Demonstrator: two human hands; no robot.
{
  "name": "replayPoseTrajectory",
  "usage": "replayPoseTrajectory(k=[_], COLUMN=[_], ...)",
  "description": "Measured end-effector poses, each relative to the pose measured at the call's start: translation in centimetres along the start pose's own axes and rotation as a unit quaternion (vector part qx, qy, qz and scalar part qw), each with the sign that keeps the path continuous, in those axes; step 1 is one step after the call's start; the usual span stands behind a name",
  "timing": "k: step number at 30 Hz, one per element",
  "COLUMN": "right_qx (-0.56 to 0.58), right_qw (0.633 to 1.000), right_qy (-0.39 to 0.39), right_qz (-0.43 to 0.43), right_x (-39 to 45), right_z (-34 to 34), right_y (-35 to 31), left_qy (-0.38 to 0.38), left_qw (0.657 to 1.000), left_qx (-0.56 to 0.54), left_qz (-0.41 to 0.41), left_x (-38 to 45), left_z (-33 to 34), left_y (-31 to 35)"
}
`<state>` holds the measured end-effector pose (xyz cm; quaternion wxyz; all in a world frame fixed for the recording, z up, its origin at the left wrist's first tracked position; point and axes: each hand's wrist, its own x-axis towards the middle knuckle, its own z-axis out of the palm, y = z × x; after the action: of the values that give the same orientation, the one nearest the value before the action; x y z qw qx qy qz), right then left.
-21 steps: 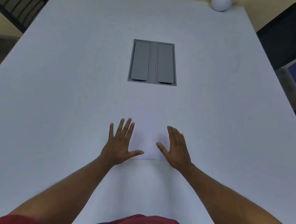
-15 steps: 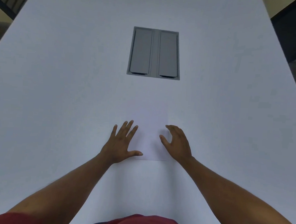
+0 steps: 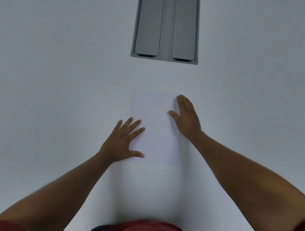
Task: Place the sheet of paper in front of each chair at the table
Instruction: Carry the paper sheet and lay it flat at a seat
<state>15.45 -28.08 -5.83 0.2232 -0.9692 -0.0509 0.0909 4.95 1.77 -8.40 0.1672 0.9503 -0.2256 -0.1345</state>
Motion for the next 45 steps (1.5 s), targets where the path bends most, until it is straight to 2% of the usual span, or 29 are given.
replayPoseTrajectory(k=[12, 17, 19, 22, 25, 28, 32, 34, 36, 39, 42, 45], right_qx=[-0.073, 0.050, 0.139, 0.290, 0.391, 0.392, 0.380, 0.394, 0.414, 0.469, 0.511, 0.529], right_qw=[0.996, 0.998, 0.987, 0.935, 0.882, 0.878, 0.887, 0.882, 0.875, 0.853, 0.833, 0.826], right_qy=[0.015, 0.038, 0.042, 0.027, -0.001, -0.058, -0.057, -0.054, -0.056, -0.062, -0.070, -0.073], right_qz=[-0.039, -0.006, 0.068, 0.203, 0.264, 0.269, 0.254, 0.253, 0.245, 0.220, 0.200, 0.182], right_x=[0.3, 0.0, 0.0, -0.3, -1.8, -4.4, -7.2, -8.0, -8.4, -8.8, -9.8, -11.5], right_z=[1.7, 0.9, 0.4, -0.6, -0.7, -0.2, -0.4, -0.9, -1.8, -4.1, -6.5, -8.5], right_y=[0.8, -0.4, -1.2, -2.2, -1.9, -1.4, -1.5, -1.6, -1.7, -2.1, -2.4, -2.7], left_qy=[0.036, 0.044, 0.045, 0.036, 0.024, 0.011, -0.016, 0.002, 0.050, 0.129, 0.188, 0.186], left_qw=[0.999, 0.999, 0.999, 0.999, 0.999, 0.999, 0.998, 0.999, 0.995, 0.958, 0.869, 0.782], left_qx=[0.002, 0.003, 0.005, 0.013, 0.023, 0.036, 0.054, 0.036, -0.019, -0.168, -0.340, -0.480], left_qz=[0.006, 0.009, 0.010, 0.008, 0.004, -0.002, -0.012, -0.035, -0.083, -0.195, -0.305, -0.351], left_x=[-0.3, -0.3, -0.3, -0.2, -0.2, -0.3, -0.7, -0.9, -1.0, -0.6, 0.1, 0.5], left_z=[1.0, 1.1, 1.1, 1.0, 0.8, 0.7, 0.2, -0.5, -1.7, -4.7, -8.8, -12.4], left_y=[-0.3, -0.3, -0.3, -0.3, -0.1, 0.0, 0.7, 1.6, 2.6, 4.0, 5.0, 5.5])
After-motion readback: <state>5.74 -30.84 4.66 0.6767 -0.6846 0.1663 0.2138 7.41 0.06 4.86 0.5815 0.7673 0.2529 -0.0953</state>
